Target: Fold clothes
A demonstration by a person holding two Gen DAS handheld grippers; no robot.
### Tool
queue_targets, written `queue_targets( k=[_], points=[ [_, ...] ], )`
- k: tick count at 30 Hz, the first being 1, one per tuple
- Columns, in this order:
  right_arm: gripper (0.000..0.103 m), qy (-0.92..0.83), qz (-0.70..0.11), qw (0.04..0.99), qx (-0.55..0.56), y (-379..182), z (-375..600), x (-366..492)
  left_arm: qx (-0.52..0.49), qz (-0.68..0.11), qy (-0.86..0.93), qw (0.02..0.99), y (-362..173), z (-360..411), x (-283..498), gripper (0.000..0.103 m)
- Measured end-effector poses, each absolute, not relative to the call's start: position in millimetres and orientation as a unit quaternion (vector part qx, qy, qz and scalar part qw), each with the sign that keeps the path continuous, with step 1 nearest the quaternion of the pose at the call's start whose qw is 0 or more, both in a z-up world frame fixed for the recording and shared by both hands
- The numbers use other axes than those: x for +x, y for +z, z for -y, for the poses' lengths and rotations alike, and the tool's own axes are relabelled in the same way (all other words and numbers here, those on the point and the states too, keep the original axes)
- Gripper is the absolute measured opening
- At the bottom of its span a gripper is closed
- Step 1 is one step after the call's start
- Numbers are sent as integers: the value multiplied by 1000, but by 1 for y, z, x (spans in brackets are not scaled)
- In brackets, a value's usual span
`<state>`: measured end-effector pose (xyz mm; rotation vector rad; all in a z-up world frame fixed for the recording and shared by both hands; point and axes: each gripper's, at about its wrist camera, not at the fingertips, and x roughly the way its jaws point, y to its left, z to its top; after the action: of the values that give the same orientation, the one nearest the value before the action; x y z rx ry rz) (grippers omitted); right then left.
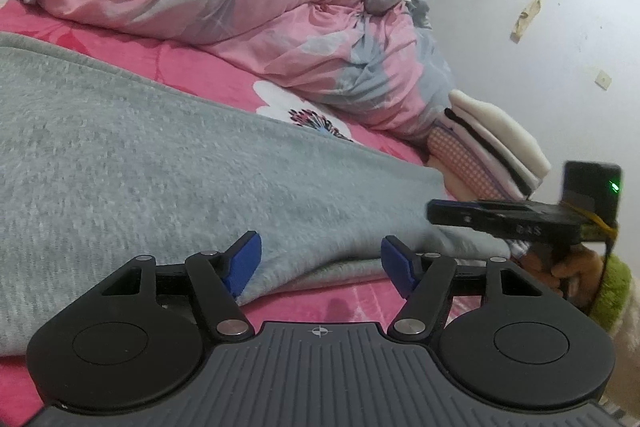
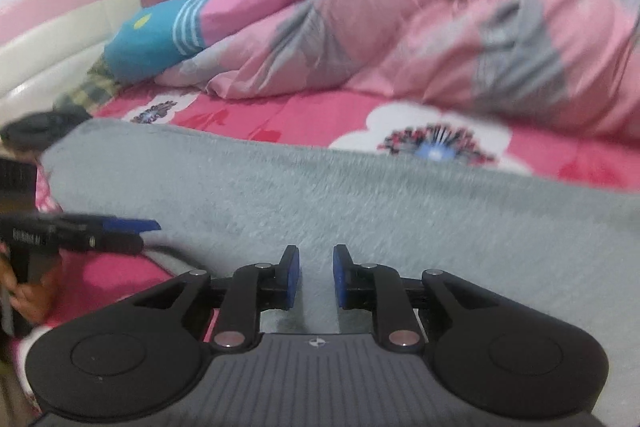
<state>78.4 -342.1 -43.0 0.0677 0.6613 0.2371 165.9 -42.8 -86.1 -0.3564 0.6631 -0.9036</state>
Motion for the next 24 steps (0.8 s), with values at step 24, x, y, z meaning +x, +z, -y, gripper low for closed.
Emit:
queue_targets(
  k=[24],
  points=[
    [18,-167,-314,925,136,-62,471,-9,-211,-316,-411,829,-87,32,175,66]
  ],
)
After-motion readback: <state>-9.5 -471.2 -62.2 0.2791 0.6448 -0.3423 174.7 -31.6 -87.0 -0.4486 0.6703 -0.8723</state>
